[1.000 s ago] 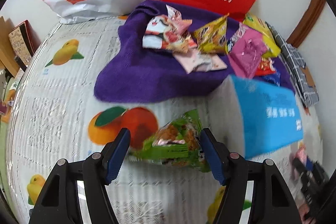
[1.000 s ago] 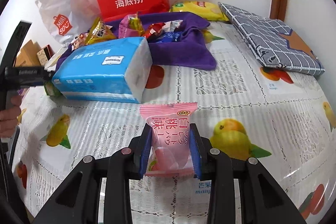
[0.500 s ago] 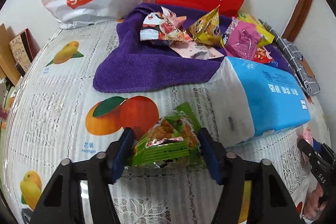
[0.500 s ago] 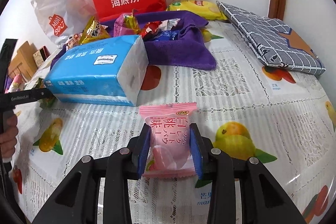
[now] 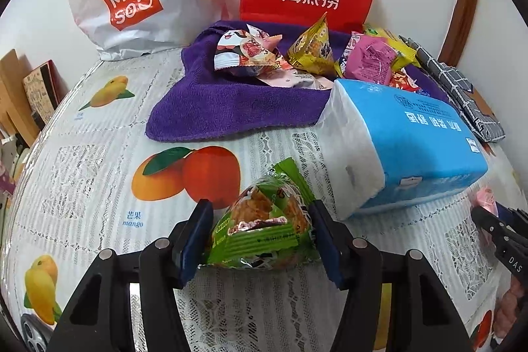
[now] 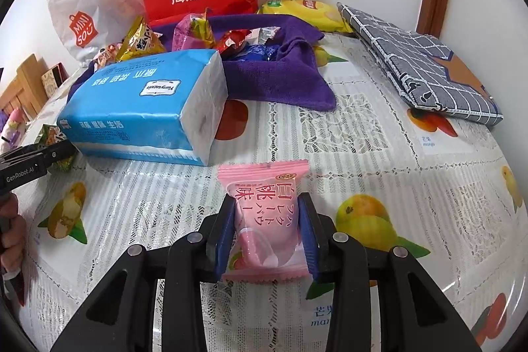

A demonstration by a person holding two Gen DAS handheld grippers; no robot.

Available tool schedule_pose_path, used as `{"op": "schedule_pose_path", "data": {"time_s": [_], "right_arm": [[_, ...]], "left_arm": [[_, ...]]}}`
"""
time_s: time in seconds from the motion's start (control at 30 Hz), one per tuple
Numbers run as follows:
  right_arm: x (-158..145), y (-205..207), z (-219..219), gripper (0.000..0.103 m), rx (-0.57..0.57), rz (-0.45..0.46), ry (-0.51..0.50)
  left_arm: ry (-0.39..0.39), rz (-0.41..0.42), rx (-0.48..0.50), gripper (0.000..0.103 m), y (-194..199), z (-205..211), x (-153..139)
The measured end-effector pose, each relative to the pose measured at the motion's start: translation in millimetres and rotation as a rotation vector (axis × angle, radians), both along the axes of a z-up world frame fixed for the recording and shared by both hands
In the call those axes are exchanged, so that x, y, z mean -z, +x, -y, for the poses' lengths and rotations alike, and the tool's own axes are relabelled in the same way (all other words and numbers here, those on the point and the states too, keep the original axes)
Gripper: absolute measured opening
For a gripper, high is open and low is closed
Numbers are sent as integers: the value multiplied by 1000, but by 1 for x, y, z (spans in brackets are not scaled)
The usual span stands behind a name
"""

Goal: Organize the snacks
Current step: 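Carry the green packet and pink packet over the purple towel with both tools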

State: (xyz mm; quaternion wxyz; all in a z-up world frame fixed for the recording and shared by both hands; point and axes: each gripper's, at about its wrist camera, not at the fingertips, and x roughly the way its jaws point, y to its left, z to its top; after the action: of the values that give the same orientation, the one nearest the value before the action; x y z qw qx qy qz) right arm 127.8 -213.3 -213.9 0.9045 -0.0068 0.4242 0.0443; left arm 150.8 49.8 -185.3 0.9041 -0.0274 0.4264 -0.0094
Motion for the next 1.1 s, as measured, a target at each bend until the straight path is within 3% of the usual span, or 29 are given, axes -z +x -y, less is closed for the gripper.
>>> {"op": "schedule_pose_path", "data": {"time_s": [0.2,0.63,1.1], "right_arm": [[0,0,0,38,-2,0,1],[-5,-5,6,32,28,19,47],[-62,-35,-7,32,5,130,56]], "left_arm": [[21,3,-1,58,-1,4,1],[-20,-11,9,50,-15,0,-10],[-41,48,53,49,-51,10,-60]]}}
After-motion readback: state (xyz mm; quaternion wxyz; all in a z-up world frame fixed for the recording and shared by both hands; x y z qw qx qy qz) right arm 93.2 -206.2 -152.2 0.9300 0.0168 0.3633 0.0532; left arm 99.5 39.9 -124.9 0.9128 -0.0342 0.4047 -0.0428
